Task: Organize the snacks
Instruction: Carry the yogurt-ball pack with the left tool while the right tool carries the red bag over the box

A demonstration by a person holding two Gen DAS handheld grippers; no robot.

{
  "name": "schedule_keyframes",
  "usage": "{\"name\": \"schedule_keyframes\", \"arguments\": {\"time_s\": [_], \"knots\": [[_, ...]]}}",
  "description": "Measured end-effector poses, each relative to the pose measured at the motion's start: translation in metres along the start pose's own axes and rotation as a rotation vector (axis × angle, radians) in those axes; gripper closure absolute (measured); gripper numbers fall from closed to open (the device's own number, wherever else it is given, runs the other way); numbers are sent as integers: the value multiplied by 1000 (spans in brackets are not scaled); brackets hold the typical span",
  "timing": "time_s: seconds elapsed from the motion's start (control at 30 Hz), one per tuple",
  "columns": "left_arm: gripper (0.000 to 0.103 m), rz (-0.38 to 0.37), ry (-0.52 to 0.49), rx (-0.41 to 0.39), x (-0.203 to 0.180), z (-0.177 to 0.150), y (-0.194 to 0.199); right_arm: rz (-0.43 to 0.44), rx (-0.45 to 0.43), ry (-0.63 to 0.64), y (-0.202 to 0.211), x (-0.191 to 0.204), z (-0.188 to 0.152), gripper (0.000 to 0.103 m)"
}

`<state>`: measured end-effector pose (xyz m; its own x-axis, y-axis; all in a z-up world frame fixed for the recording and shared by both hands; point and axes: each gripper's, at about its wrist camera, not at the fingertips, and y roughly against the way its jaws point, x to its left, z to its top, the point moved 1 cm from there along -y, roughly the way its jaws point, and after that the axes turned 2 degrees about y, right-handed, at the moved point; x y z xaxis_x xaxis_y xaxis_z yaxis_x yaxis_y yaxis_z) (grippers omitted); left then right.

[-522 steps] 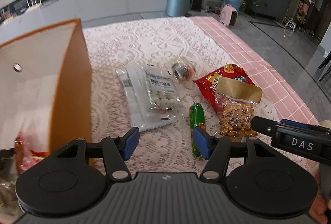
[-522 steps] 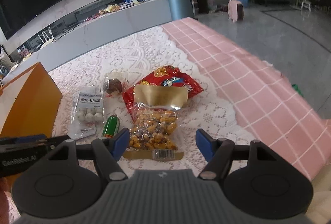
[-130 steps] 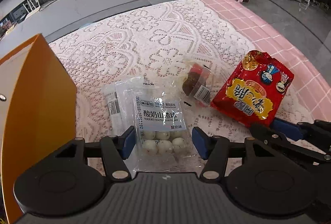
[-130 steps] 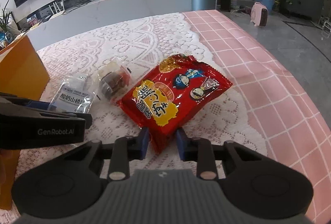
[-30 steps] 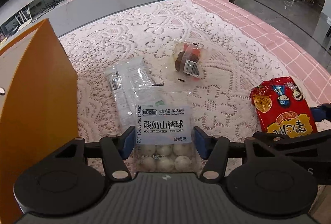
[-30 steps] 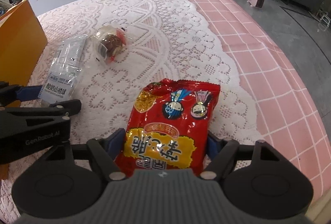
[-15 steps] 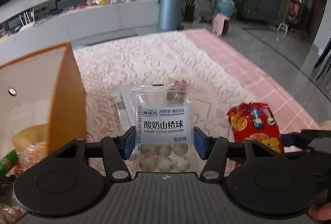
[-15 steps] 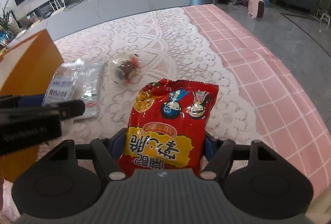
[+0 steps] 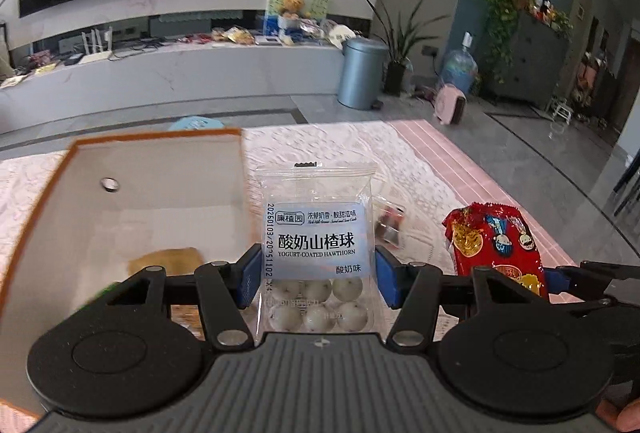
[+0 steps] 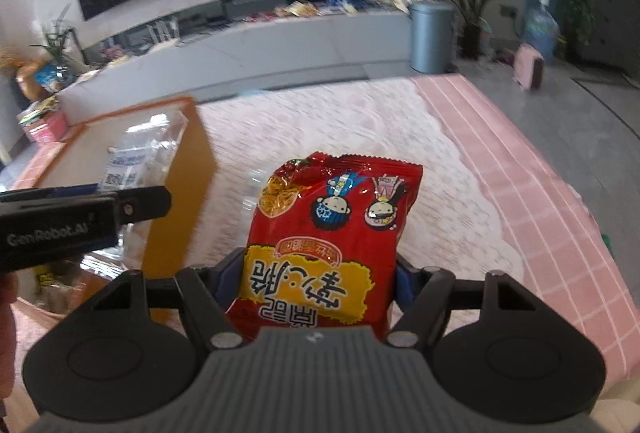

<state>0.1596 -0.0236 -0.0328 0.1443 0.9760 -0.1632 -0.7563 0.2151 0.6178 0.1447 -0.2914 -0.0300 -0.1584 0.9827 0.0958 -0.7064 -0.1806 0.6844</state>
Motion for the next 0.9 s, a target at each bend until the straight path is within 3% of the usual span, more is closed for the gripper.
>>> {"name": "schedule_keyframes", "arguments": {"time_s": [0.13, 0.6, 0.9], "knots": [[38, 23, 20, -15, 23, 6, 12, 58, -29, 32, 10, 28, 8, 33], [38, 94, -72, 26, 77, 20, 25, 256, -22, 178, 10, 124, 39, 33], [38, 173, -99, 111, 108, 27, -3, 240, 30, 308, -28, 160, 52, 33]]}}
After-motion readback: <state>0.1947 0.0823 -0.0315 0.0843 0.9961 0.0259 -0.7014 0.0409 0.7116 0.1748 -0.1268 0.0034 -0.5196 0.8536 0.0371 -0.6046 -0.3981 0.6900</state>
